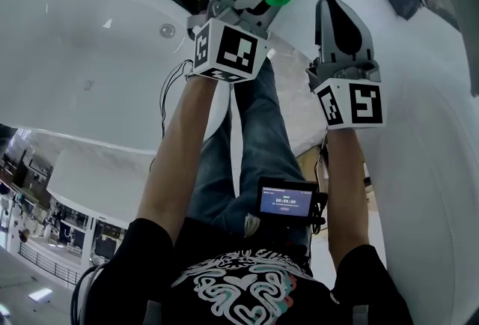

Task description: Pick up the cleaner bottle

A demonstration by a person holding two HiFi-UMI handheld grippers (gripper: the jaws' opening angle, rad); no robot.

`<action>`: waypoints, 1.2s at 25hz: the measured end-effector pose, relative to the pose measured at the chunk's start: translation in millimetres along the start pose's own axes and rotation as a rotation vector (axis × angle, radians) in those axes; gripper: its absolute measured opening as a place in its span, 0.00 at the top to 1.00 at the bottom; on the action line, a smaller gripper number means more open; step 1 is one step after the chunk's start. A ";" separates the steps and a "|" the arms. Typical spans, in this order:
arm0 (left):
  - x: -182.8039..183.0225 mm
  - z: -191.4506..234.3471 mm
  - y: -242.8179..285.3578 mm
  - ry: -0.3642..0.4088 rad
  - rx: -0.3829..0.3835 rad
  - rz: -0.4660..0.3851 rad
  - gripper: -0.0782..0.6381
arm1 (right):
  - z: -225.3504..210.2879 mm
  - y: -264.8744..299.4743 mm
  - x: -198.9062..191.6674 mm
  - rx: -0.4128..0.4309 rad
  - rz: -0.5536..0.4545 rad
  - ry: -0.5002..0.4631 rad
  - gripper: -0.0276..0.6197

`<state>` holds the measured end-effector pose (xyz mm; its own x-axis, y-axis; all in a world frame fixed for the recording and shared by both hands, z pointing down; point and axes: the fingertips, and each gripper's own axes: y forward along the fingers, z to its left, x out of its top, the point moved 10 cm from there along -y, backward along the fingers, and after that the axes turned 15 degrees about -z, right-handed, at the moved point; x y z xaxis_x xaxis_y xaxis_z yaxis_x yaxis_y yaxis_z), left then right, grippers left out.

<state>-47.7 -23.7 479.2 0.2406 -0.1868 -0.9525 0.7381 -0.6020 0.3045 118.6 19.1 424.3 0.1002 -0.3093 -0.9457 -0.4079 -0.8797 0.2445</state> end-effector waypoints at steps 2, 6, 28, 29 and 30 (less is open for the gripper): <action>-1.3 -3.3 6.0 -0.002 -0.008 0.000 0.53 | -3.7 0.3 -1.4 -0.001 0.001 0.000 0.91; -2.8 -8.4 15.9 0.007 -0.029 -0.001 0.53 | -9.1 1.6 -2.9 -0.005 -0.003 0.001 0.91; -8.8 0.5 31.7 -0.047 -0.011 0.027 0.59 | -20.6 5.9 -7.7 -0.024 0.005 0.005 0.91; -8.8 2.3 32.0 -0.059 -0.012 0.026 0.60 | -20.6 5.9 -7.7 -0.021 0.006 0.004 0.91; -8.5 4.1 32.8 -0.074 -0.018 0.023 0.60 | -20.7 6.0 -7.6 -0.016 0.008 0.001 0.91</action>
<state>-28.1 -45.0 497.3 0.2113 -0.2577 -0.9428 0.7440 -0.5832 0.3261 134.2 8.7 437.4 0.0983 -0.3166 -0.9435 -0.3938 -0.8830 0.2553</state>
